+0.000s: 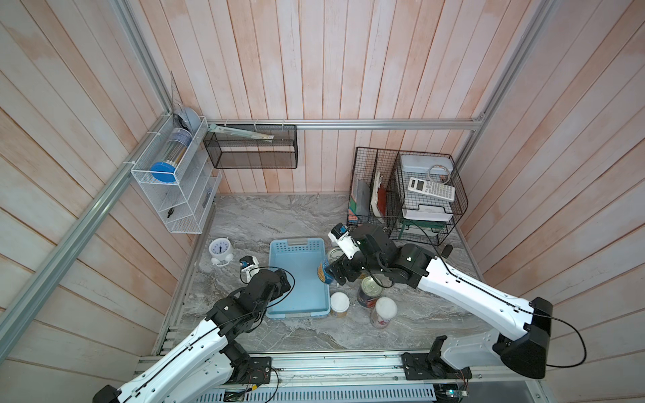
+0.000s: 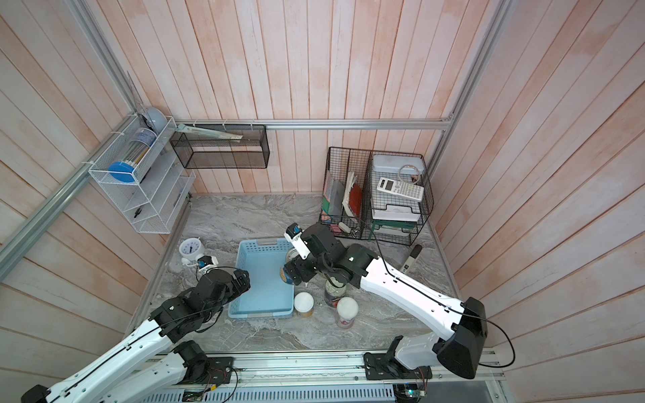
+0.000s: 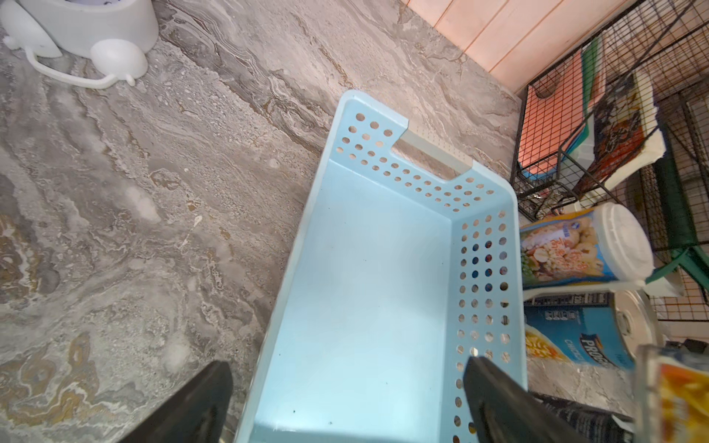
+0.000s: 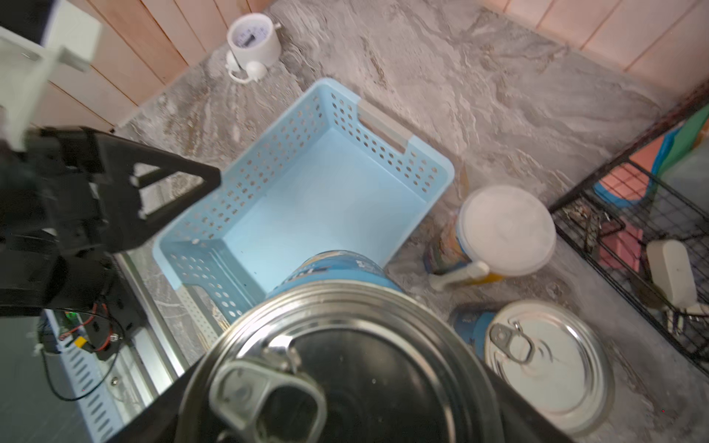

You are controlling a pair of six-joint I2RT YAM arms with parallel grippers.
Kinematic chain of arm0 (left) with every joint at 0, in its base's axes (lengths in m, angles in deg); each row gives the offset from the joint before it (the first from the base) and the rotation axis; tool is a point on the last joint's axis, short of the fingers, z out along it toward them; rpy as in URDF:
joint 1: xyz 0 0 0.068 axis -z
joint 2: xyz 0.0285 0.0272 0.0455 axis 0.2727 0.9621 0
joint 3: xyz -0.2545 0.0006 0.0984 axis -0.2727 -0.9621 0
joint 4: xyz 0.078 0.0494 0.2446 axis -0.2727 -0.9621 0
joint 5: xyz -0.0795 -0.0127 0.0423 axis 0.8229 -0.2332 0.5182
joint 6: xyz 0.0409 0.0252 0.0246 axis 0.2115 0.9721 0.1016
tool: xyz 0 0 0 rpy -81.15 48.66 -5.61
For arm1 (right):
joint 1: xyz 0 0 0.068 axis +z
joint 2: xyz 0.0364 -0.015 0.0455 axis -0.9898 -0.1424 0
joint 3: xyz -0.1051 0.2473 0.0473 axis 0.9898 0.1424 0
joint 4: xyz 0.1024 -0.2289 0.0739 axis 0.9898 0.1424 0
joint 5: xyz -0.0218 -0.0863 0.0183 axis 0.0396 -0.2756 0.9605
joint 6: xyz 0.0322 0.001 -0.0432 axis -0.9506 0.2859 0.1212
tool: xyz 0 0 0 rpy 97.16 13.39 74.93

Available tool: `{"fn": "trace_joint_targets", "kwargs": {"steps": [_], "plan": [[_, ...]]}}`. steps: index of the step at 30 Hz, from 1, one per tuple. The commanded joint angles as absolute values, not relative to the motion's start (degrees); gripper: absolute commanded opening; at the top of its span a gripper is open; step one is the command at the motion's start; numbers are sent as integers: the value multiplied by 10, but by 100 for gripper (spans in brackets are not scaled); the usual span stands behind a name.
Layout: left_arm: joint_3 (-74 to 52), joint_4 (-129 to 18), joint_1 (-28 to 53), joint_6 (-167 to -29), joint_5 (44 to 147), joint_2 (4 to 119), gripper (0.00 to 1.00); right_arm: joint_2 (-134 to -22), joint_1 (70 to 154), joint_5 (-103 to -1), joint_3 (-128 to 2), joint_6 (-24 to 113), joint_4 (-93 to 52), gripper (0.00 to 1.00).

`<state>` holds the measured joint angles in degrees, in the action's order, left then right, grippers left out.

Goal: Put the canned food in the basket
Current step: Place the canned food in the basket.

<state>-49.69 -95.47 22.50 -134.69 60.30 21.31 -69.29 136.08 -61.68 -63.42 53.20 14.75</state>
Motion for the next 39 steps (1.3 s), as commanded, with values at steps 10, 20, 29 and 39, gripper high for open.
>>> {"fn": "trace_joint_targets", "kwargs": {"steps": [10,20,29,39], "plan": [[-486,-943,177,-1301,633,201,100,-900,1358,-638,-807,581,67,65],[-503,-922,170,-1294,647,200,100,-985,1317,-620,-838,588,50,67],[-513,-913,169,-1293,652,206,100,-1041,1306,-615,-881,599,47,72],[-535,-899,169,-1299,667,203,100,-1081,1301,-628,-902,599,54,82]]}}
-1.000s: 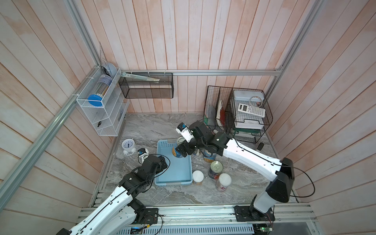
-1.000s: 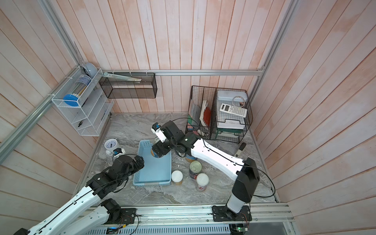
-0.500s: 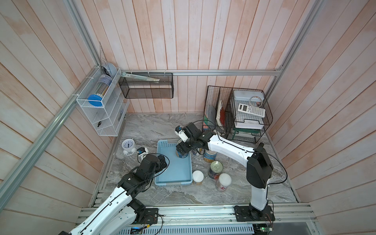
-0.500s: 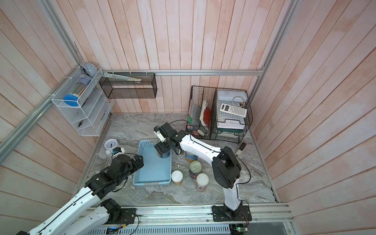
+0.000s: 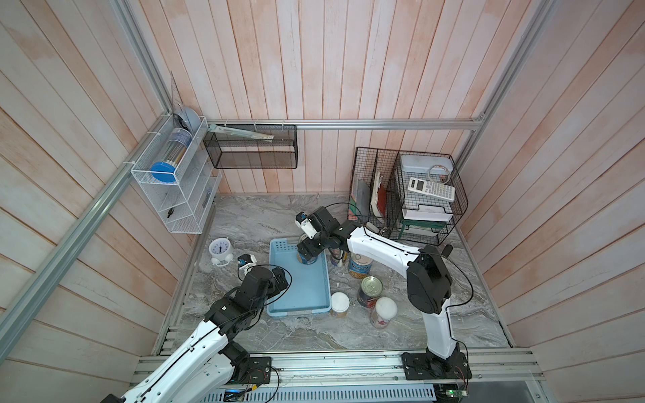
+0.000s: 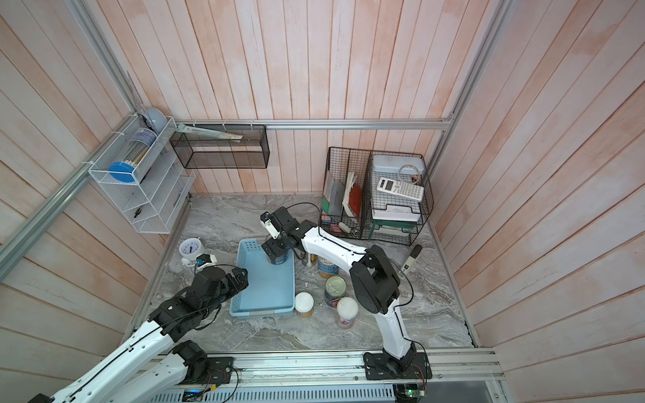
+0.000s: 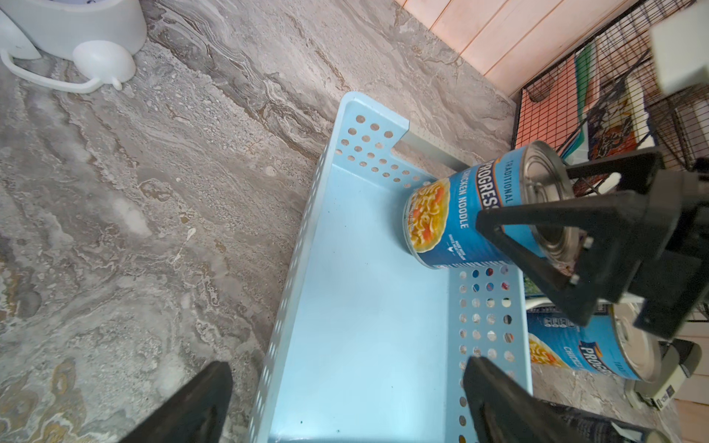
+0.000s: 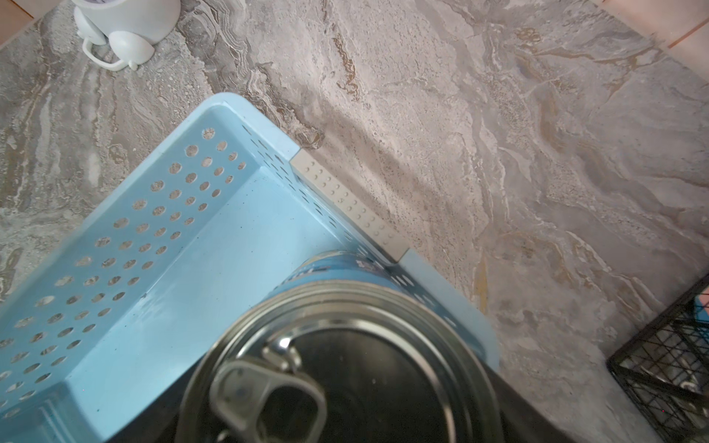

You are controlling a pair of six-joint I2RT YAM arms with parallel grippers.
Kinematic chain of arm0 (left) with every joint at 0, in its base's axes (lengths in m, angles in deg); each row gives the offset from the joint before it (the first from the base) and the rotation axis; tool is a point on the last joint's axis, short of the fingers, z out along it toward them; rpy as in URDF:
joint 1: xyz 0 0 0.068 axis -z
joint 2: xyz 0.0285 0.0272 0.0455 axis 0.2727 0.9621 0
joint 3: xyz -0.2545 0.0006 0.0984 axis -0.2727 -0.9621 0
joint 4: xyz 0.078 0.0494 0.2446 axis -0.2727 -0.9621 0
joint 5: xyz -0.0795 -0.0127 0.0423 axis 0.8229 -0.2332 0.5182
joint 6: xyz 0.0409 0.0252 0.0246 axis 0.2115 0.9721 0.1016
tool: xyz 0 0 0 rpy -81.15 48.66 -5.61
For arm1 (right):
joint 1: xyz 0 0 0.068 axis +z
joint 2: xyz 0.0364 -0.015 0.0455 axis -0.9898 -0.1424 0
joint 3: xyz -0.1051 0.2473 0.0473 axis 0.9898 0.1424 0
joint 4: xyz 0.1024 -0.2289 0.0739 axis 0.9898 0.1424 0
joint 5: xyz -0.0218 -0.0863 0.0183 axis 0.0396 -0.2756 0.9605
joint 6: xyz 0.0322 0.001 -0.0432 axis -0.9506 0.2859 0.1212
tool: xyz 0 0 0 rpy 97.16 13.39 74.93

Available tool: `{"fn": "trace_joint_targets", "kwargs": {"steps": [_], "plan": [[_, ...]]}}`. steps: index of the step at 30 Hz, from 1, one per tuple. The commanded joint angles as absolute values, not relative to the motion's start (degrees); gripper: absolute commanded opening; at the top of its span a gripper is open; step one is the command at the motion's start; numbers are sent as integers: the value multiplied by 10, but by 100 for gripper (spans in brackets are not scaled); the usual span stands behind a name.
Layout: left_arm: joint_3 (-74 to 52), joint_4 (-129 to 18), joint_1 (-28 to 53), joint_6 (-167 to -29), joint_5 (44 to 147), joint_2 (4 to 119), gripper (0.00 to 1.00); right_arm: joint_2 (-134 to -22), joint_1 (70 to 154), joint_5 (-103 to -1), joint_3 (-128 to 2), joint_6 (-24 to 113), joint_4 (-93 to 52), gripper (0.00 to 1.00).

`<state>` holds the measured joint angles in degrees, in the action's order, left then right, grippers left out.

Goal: Put the canned food in the basket
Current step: Place the canned food in the basket.

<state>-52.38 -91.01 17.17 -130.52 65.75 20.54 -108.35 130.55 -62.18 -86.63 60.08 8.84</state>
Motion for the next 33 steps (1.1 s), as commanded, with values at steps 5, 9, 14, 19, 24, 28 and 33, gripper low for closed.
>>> {"fn": "trace_joint_targets", "kwargs": {"steps": [5,9,14,19,24,28,33], "plan": [[-544,-898,169,-1299,667,196,100,-1076,1302,-625,-900,599,55,98],[-548,-896,169,-1297,667,195,100,-1054,1302,-597,-901,594,62,98],[-551,-888,168,-1290,670,193,100,-977,1301,-622,-884,599,98,98],[-557,-873,169,-1283,677,197,100,-871,1289,-759,-741,607,54,98],[-559,-866,169,-1280,680,202,100,-837,1263,-760,-674,601,51,98],[-561,-863,169,-1281,681,202,100,-840,1250,-733,-654,591,37,98],[-565,-860,169,-1281,687,202,100,-853,1231,-702,-636,579,26,98]]}}
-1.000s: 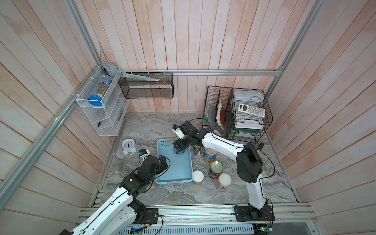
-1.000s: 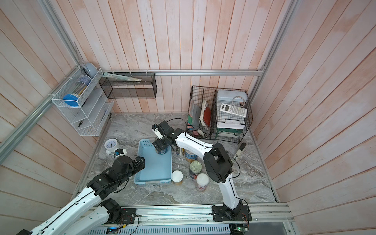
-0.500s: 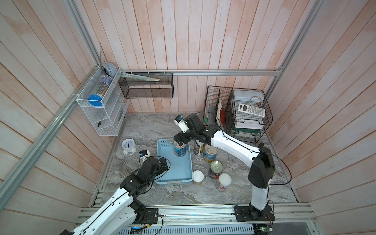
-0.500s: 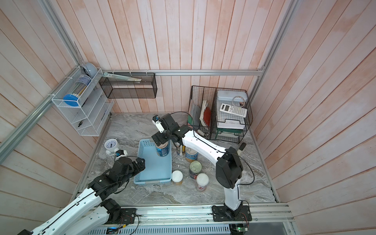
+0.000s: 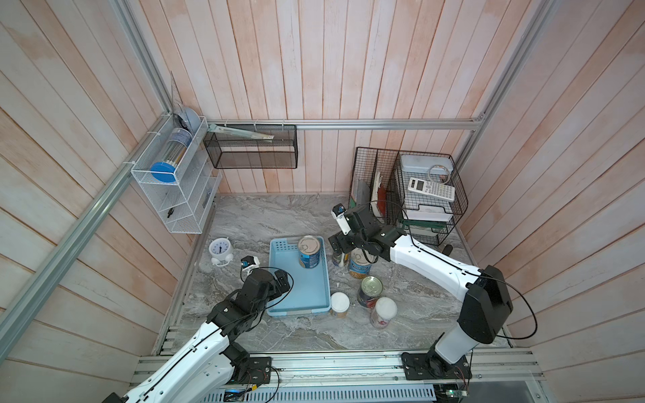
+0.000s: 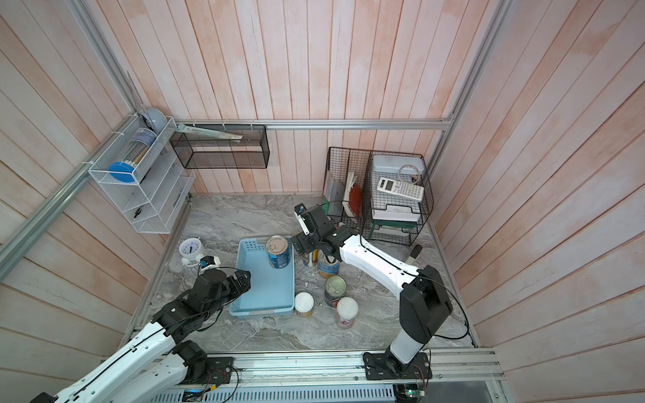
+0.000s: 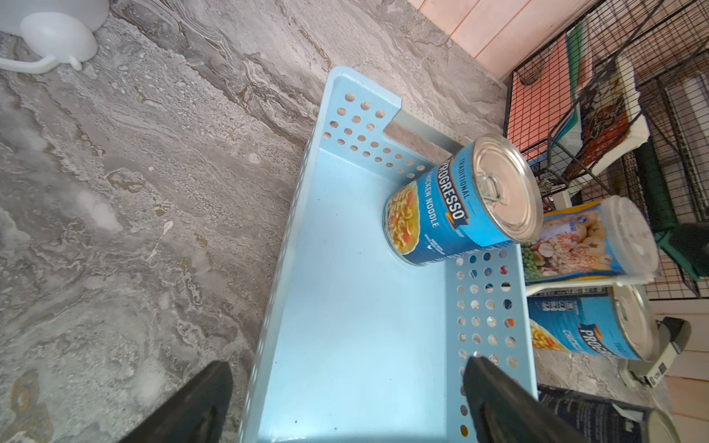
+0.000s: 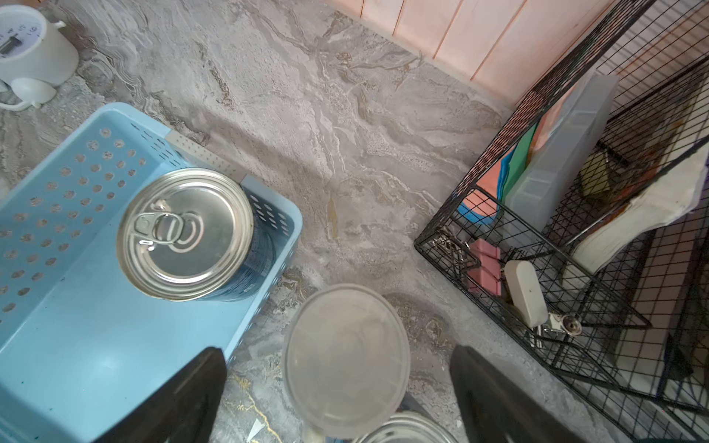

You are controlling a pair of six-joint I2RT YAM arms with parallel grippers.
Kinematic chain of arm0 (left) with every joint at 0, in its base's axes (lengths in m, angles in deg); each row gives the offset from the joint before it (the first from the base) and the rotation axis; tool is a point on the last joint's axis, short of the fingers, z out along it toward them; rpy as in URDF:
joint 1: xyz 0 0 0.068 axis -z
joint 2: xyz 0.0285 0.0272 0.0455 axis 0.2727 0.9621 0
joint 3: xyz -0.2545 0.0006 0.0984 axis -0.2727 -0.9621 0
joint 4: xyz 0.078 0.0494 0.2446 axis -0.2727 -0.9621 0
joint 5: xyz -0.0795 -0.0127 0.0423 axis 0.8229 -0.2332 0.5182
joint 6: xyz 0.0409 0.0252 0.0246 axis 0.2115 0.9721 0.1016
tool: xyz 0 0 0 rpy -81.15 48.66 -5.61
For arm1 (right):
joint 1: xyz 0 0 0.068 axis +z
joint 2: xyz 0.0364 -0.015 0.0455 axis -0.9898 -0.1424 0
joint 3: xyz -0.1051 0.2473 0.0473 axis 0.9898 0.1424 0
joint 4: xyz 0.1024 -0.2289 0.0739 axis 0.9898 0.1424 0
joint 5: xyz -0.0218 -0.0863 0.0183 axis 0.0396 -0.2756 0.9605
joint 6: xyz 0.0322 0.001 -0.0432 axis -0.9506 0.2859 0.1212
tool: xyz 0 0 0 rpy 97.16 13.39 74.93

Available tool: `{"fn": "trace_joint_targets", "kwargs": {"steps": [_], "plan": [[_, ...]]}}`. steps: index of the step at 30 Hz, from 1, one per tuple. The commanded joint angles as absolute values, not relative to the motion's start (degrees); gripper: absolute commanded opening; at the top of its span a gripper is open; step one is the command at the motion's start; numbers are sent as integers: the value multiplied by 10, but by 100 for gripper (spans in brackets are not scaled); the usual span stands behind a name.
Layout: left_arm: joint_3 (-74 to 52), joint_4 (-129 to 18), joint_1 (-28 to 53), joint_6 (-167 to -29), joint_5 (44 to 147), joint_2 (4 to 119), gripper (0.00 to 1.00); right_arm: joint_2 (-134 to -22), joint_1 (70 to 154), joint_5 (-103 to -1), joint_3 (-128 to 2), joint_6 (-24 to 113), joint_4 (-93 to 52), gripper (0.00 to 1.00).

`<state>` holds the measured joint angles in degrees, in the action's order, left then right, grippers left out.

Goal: Put the canned food in the basket
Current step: Place the canned food in the basket, then pick up the canned food from the center of the board.

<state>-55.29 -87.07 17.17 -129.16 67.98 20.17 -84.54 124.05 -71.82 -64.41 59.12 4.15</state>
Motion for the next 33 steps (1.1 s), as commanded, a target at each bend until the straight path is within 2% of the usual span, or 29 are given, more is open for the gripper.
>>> {"fn": "trace_joint_targets", "kwargs": {"steps": [1,9,22,24,27,33], "plan": [[-567,-860,169,-1281,687,201,100,-857,1230,-699,-633,579,25,98],[-568,-864,169,-1281,683,201,100,-891,1225,-682,-626,575,26,98],[-563,-867,169,-1274,678,200,100,-921,1221,-671,-639,569,75,74],[-561,-874,169,-1274,671,199,100,-917,1222,-671,-646,577,80,66],[-556,-884,169,-1272,660,193,100,-895,1222,-676,-641,573,70,58],[-549,-889,147,-1261,656,193,100,-842,1232,-707,-646,580,83,56]]}}
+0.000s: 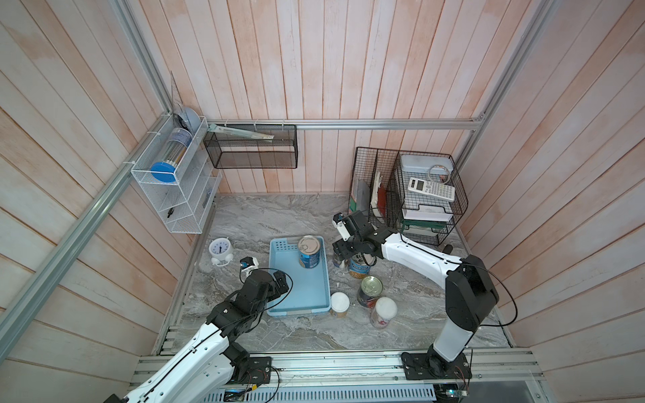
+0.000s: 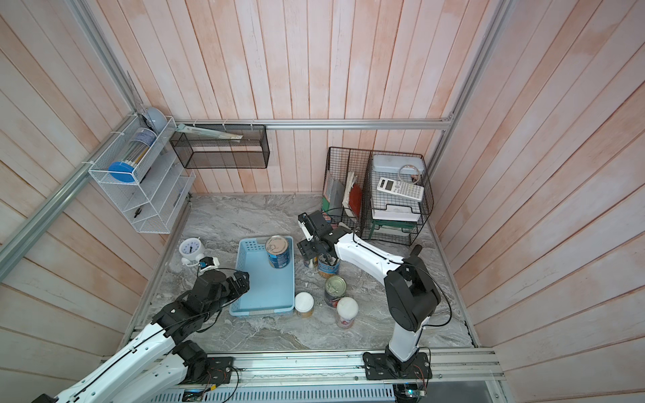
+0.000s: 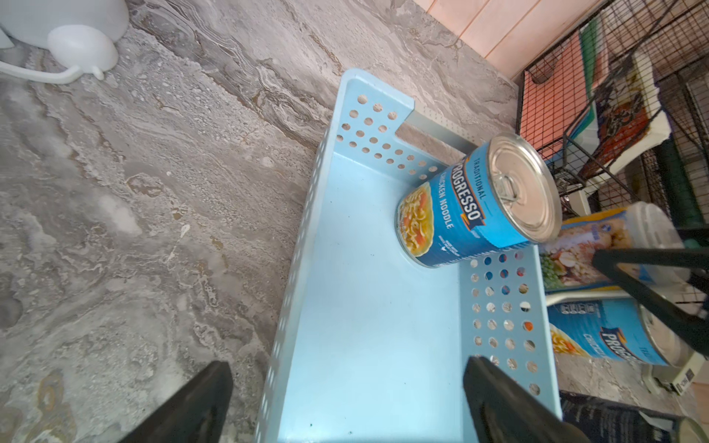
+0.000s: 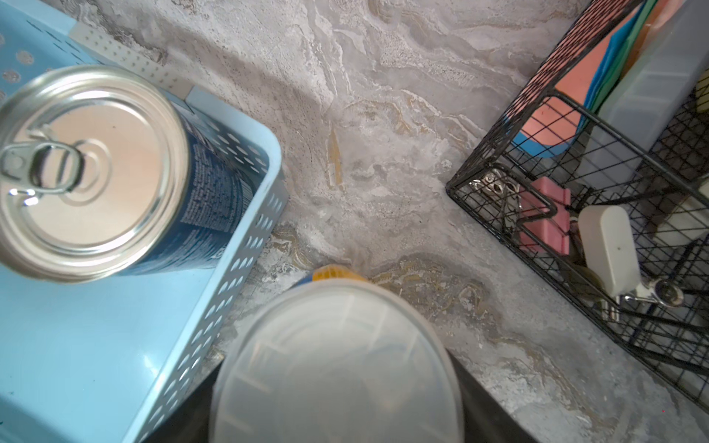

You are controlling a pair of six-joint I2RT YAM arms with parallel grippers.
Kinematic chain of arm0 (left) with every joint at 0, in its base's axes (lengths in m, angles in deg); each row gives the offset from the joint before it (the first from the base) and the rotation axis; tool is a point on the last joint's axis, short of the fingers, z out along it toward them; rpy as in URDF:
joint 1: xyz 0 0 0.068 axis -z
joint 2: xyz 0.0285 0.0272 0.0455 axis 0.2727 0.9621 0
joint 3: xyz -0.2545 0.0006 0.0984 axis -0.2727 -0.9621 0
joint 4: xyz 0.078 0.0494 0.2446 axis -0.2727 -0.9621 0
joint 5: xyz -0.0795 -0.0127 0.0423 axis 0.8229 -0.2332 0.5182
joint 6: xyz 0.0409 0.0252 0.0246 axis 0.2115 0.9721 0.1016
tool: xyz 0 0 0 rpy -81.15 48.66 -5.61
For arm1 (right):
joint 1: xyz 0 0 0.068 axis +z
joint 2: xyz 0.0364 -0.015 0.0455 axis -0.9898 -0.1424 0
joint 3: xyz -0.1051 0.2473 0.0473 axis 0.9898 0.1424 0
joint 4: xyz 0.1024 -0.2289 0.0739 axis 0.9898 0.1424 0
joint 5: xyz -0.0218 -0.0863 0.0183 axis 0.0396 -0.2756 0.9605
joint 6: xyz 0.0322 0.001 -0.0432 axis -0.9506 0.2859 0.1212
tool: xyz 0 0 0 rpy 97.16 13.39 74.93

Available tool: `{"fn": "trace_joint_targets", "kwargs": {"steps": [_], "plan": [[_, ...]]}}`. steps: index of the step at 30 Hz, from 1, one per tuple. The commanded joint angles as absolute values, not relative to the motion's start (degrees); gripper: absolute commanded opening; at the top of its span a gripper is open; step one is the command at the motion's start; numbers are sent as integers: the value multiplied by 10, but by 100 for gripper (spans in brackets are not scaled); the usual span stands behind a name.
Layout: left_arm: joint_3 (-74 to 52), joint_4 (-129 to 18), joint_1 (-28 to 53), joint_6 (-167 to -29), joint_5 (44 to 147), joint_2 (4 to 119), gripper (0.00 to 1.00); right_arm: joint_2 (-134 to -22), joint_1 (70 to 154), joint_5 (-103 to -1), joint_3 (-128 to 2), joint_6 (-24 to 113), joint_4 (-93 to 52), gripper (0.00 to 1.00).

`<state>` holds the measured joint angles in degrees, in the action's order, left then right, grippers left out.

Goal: Put the canned food in the basket
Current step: Pick up the canned food from the center of the board.

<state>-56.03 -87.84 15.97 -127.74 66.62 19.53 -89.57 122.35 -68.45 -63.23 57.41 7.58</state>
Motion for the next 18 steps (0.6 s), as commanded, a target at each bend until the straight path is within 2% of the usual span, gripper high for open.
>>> {"fn": "trace_joint_targets", "kwargs": {"steps": [1,9,18], "plan": [[-547,-887,140,-1258,660,194,100,-830,1235,-712,-651,580,89,56],[-525,-886,89,-1233,677,200,100,-719,1278,-702,-643,581,44,53],[-523,-878,66,-1231,687,202,100,-731,1330,-618,-699,564,69,52]]}}
